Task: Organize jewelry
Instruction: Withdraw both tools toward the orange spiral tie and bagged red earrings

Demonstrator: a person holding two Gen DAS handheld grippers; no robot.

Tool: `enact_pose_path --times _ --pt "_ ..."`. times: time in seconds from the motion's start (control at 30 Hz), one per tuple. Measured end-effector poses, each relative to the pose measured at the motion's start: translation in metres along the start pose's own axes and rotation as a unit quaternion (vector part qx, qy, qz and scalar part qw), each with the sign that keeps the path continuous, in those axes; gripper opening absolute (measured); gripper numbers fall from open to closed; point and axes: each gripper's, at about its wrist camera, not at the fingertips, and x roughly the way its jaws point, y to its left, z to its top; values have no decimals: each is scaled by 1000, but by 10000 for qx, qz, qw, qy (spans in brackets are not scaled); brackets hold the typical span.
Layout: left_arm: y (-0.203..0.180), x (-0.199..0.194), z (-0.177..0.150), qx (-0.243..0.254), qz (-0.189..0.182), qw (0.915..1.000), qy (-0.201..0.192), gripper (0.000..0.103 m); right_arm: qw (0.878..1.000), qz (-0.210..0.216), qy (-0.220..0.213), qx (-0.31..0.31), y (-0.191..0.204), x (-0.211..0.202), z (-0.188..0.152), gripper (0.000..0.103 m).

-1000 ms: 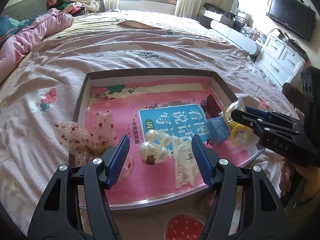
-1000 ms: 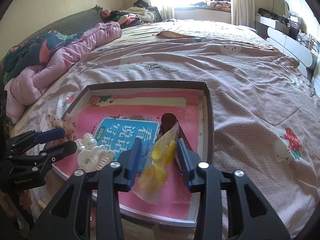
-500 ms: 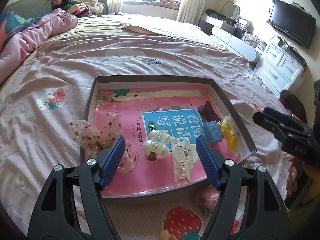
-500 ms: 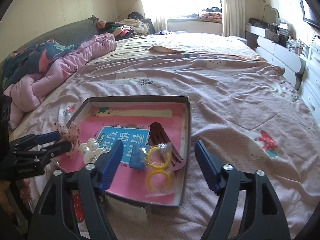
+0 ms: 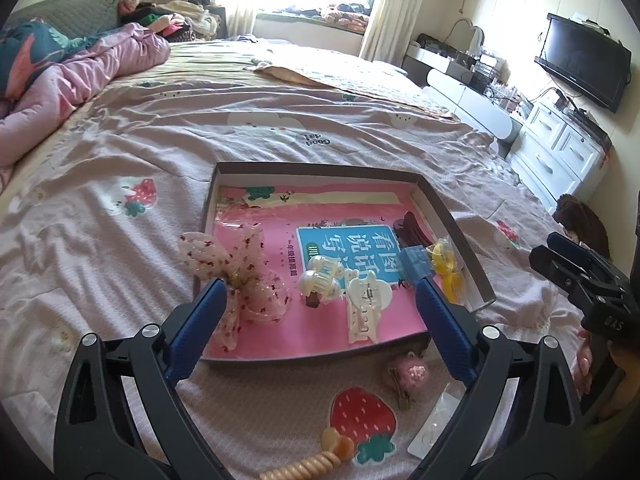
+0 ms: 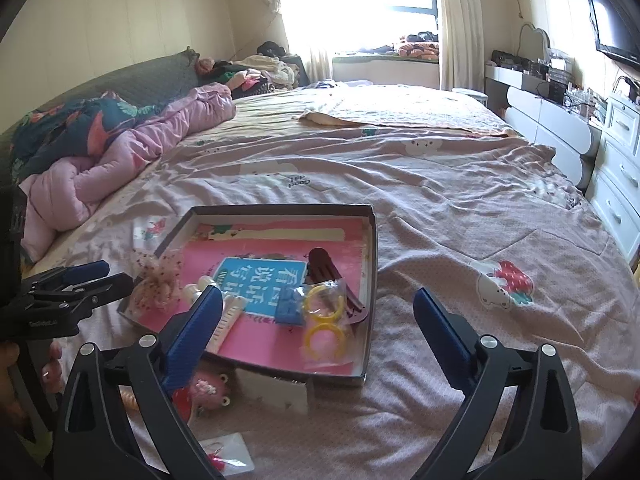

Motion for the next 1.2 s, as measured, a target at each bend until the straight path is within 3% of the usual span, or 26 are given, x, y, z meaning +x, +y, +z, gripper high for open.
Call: enact_pose_path --times 0.6,1.2 --pt "-1 -40 -22 111 160 9996 -223 89 9996 177 -135 -168 16 -39 -21 95" --pt "-1 -56 -54 235 264 9993 -153 89 9988 264 -155 -377 29 -62 -44 95"
